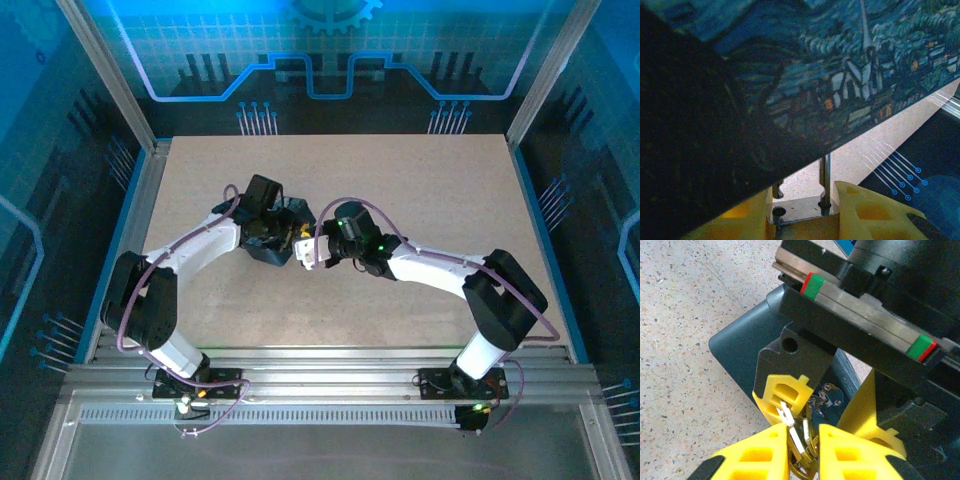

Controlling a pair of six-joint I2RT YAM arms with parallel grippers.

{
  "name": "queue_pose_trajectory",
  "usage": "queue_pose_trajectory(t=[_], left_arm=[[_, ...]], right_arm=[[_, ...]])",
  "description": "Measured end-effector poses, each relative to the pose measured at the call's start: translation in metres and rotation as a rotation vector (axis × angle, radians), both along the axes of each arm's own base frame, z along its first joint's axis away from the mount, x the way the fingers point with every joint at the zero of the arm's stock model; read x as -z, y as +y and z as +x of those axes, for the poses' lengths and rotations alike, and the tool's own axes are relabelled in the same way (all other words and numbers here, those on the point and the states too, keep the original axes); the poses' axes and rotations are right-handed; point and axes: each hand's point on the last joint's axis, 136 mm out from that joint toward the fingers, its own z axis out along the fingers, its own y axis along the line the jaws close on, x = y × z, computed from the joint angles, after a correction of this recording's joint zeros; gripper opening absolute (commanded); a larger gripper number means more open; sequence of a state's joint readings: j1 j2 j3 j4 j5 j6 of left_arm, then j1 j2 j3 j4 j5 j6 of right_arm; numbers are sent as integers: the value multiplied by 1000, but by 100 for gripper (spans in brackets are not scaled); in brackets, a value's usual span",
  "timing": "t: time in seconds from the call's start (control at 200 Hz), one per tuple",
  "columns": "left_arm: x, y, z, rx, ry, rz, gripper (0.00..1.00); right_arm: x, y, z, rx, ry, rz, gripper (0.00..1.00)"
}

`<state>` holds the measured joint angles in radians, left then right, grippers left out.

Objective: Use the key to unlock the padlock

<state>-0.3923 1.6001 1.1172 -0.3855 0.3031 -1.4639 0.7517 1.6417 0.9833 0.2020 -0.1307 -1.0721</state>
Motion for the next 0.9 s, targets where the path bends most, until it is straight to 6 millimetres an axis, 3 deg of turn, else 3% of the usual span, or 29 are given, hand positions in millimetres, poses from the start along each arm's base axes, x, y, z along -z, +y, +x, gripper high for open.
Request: queue_pose_trajectory(t=[0.28,0.68,0.9], left_arm=[[1,5,4,-22,-9,17,0],[-1,13,18,-106,-34,21,0],[-3,16,24,-163,-59,6,0]], right_arm=[[1,2,6,64,51,51,0],[-3,5,19,369,252,293,0],[-5,-2,27,584,419,526,0]])
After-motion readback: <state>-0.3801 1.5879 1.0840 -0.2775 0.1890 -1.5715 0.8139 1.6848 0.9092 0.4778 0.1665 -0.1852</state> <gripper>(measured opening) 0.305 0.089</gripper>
